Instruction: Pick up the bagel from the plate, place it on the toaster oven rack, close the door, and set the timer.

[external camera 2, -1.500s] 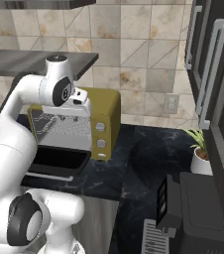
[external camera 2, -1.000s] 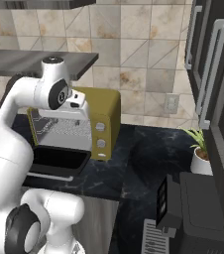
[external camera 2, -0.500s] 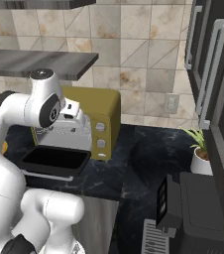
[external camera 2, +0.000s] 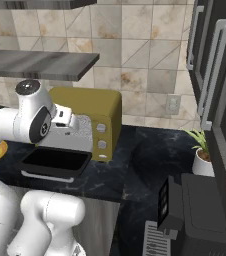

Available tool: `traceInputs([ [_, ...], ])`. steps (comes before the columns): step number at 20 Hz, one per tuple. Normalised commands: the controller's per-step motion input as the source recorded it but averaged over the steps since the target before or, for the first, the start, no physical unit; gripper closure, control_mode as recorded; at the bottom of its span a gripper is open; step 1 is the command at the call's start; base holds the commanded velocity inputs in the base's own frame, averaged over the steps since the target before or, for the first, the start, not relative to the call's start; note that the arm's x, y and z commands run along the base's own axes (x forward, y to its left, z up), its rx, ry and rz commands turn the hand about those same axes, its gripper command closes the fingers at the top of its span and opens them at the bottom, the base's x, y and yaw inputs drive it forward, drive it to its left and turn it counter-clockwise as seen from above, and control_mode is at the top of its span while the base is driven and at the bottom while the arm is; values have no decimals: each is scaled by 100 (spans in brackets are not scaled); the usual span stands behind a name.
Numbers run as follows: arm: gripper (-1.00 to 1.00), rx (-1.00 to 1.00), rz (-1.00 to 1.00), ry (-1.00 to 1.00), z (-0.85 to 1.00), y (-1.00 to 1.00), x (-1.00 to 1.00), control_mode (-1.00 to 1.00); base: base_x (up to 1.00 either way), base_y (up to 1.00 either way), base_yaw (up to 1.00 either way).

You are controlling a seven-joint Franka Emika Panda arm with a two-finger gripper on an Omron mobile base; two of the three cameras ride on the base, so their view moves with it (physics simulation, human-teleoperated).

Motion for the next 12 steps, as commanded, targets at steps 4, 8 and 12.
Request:
traceInputs([
  [4,-100,0,0,-15,0,24,0,-100,0,0,0],
  [8,-100,0,-5,-4,-6,9,0,-100,0,0,0],
  [12,-100,0,-10,-1,-17,17,1,-100,0,0,0],
])
